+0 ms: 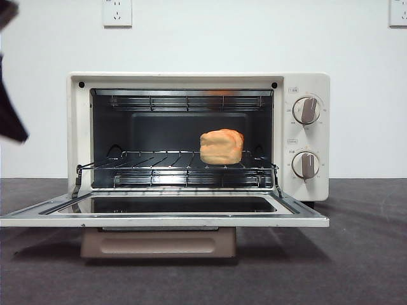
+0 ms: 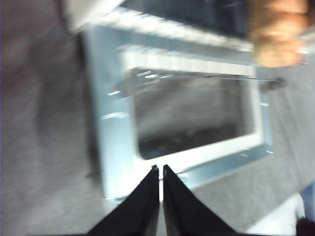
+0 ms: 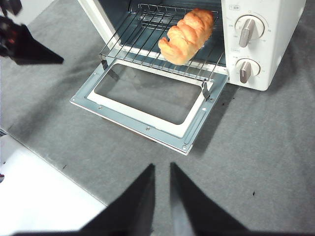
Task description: The left arm flap open the oven, the right arm pick bread and place it into oven, the left arm flap close the oven
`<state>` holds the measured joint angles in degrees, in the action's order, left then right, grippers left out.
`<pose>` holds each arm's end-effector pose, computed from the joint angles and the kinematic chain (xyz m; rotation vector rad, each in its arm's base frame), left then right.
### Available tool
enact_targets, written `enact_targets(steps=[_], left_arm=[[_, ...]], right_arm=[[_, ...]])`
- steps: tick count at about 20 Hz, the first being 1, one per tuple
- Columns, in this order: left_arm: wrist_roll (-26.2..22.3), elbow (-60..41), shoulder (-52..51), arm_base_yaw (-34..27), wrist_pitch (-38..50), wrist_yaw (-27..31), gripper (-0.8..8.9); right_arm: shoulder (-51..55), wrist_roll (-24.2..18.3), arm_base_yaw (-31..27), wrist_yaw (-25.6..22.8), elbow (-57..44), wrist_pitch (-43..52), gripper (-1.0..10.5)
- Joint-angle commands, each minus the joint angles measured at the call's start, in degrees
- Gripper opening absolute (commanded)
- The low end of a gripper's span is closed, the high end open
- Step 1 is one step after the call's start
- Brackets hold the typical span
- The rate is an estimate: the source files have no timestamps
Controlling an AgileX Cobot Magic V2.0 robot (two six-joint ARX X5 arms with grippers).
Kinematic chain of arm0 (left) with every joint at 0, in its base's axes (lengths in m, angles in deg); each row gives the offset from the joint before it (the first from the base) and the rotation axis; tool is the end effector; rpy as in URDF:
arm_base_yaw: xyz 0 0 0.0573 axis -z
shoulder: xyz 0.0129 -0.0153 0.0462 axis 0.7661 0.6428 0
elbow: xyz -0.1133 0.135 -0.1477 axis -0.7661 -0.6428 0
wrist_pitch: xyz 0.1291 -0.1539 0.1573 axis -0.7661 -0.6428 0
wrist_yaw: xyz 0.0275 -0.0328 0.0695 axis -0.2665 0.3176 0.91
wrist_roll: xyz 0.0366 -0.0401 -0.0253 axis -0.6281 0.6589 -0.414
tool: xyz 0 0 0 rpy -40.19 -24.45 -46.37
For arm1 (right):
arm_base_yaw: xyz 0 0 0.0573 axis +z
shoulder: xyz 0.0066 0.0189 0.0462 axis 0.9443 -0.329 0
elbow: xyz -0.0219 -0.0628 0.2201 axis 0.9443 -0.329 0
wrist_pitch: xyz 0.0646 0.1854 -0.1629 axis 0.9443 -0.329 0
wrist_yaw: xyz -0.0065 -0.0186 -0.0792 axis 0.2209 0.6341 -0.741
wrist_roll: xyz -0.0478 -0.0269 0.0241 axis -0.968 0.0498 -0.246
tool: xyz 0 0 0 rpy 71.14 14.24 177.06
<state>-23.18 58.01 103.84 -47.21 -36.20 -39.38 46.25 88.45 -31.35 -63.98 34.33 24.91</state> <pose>0.2234 -0.0338 0.1917 -0.5320 1.0642 -0.4863 0.0737 0.0646 0.3176 0.1459 0.6709 0.6409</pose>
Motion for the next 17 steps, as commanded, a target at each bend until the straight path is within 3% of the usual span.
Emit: enact_targets(steps=[1, 4, 8, 10, 13, 17], left_arm=[[2.01, -2.97, 0.66, -1.05, 2.73, -0.35, 0.13], [2.25, -7.63, 1.01, -1.81, 3.52, 5.29, 0.13], [3.41, -9.88, 3.58, -1.73, 4.48, 5.57, 0.13], [3.41, -9.88, 6.54, -1.64, 4.44, 5.07, 0.13], [3.13, -9.88, 11.06, -1.40, 5.40, -0.37, 0.13], [2.95, -9.88, 14.12, 0.26, 6.69, -1.01, 0.13]], right_arm=[[-0.22, -0.50, 0.50, 0.04, 0.98, 0.42, 0.2], [-0.22, -0.61, 0.50, -0.02, 0.98, 0.46, 0.2], [-0.22, -0.68, 0.50, -0.07, 0.98, 1.05, 0.2], [-0.22, -0.70, 0.50, -0.07, 0.98, 1.64, 0.2], [-0.22, -0.70, 0.50, -0.09, 0.98, 2.19, 0.2], [-0.22, -0.70, 0.50, -0.28, 0.98, 2.62, 0.2]])
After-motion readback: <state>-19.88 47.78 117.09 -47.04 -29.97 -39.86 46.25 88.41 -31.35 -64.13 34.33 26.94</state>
